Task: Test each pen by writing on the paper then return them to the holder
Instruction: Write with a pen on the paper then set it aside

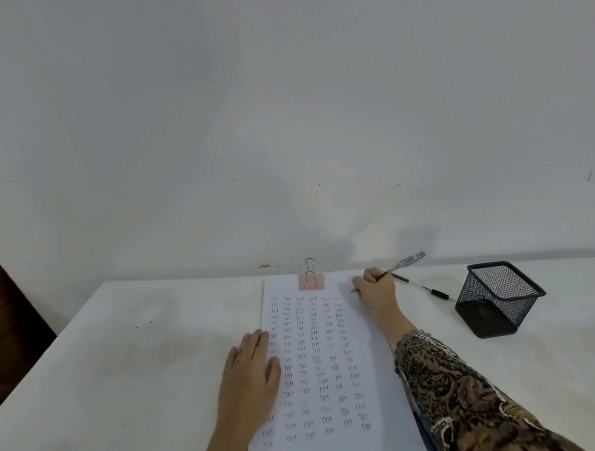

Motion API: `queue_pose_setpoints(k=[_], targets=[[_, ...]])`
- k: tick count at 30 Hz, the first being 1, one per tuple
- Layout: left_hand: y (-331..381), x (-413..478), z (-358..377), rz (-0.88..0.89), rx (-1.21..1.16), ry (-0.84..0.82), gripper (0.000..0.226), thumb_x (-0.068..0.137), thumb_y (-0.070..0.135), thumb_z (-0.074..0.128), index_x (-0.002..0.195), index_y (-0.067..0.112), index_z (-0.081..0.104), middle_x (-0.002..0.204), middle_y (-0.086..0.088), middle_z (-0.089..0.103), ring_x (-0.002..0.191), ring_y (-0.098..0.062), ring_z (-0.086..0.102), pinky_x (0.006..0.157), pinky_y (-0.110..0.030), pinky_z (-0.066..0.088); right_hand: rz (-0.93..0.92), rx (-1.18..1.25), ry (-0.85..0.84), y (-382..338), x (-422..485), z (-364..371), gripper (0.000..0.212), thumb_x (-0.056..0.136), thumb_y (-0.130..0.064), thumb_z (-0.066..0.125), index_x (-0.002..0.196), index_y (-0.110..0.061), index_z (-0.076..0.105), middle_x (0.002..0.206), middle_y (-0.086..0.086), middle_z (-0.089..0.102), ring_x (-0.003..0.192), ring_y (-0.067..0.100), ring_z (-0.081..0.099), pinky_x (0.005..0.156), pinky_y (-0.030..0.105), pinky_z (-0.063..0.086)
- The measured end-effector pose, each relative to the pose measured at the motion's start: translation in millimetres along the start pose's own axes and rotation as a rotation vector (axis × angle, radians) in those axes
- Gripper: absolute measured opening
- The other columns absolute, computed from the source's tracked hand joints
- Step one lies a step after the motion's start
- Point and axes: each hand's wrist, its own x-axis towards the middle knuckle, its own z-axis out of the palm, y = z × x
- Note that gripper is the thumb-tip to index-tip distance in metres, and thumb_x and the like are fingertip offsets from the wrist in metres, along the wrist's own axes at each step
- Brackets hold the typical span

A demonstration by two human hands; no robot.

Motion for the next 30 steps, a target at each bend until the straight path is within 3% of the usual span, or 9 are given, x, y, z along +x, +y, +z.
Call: queue_pose_setpoints(k=[6, 11, 14, 17, 19, 22, 28, 30], targets=[[-0.2, 1.5, 1.2, -0.003, 0.023, -0.001, 0.081, 0.075, 0.053, -0.007, 0.148, 0.023, 0.011, 0.155, 0.010, 0.009, 0.143, -0.005, 0.002, 0.109, -0.019, -0.009, -0.065, -0.088, -0.039, 0.5, -7.8, 4.7, 0.049, 0.074, 0.020, 0.046, 0.055, -0.018, 0.022, 0.055, -0.001, 0.022, 0.040, 0.002, 0.023, 0.043, 0.010, 0.027], [-0.3, 0.8, 1.3, -0.005, 0.020, -0.015, 0.095, 0.063, 0.057, -0.014, 0.148, 0.023, 0.012, 0.155, 0.010, 0.010, 0.143, -0.005, 0.003, 0.109, -0.019, -0.010, -0.071, -0.086, -0.058, 1.4, -8.0, 7.3, 0.050, 0.073, 0.020, 0.046, 0.055, -0.019, 0.021, 0.058, -0.002, 0.022, 0.046, 0.004, 0.022, 0.044, 0.011, 0.024], [0.6, -0.5, -1.8, -0.002, -0.012, -0.010, 0.075, 0.082, 0.056, 0.000, 0.148, 0.022, 0.011, 0.155, 0.010, 0.009, 0.143, -0.005, 0.003, 0.109, -0.019, -0.010, -0.077, -0.071, -0.040, 3.0, -6.5, 7.6, 0.050, 0.072, 0.020, 0.046, 0.055, -0.019, 0.021, 0.060, -0.002, 0.021, 0.046, 0.003, 0.019, 0.045, 0.011, 0.022], [1.4, -0.8, -2.5, -0.002, -0.012, -0.008, 0.054, 0.098, 0.040, 0.018, 0.148, 0.022, 0.009, 0.156, 0.010, 0.008, 0.143, -0.005, 0.001, 0.110, -0.019, -0.009, -0.075, -0.075, -0.043, 4.8, -4.7, 7.3, 0.049, 0.072, 0.019, 0.047, 0.055, -0.019, 0.021, 0.060, -0.002, 0.022, 0.051, 0.008, 0.021, 0.052, 0.015, 0.024], [1.9, -0.8, -3.1, 0.001, -0.009, -0.017, 0.068, 0.087, 0.051, 0.003, 0.148, 0.022, 0.010, 0.155, 0.010, 0.009, 0.143, -0.005, 0.002, 0.109, -0.019, -0.009, -0.074, -0.103, -0.046, 6.0, -4.4, 6.8, 0.048, 0.071, 0.017, 0.048, 0.055, -0.019, 0.021, 0.058, -0.002, 0.022, 0.055, 0.012, 0.021, 0.057, 0.021, 0.024], [2.0, -0.3, -2.2, -0.006, -0.002, -0.019, 0.094, 0.064, 0.056, -0.014, 0.148, 0.022, 0.011, 0.155, 0.010, 0.009, 0.143, -0.005, 0.001, 0.108, -0.018, -0.011, -0.058, -0.107, -0.001, 6.7, -4.6, 5.3, 0.046, 0.072, 0.016, 0.049, 0.054, -0.018, 0.023, 0.055, -0.002, 0.025, 0.049, 0.009, 0.025, 0.052, 0.017, 0.029], [3.0, -0.3, -4.0, 0.000, 0.002, -0.017, 0.092, 0.066, 0.056, -0.013, 0.148, 0.021, 0.012, 0.155, 0.009, 0.010, 0.143, -0.006, 0.003, 0.108, -0.018, -0.009, -0.089, -0.134, -0.009, 4.8, -4.7, 5.5, 0.047, 0.072, 0.016, 0.050, 0.053, -0.018, 0.022, 0.058, -0.002, 0.025, 0.050, 0.008, 0.024, 0.049, 0.015, 0.025], [3.8, -1.3, -5.3, -0.004, -0.011, -0.013, 0.081, 0.076, 0.055, -0.004, 0.148, 0.021, 0.011, 0.155, 0.010, 0.010, 0.143, -0.006, 0.002, 0.109, -0.018, -0.009, -0.091, -0.144, -0.020, 4.2, -5.1, 5.1, 0.047, 0.072, 0.016, 0.049, 0.054, -0.018, 0.022, 0.057, -0.002, 0.024, 0.050, 0.008, 0.022, 0.049, 0.015, 0.025]])
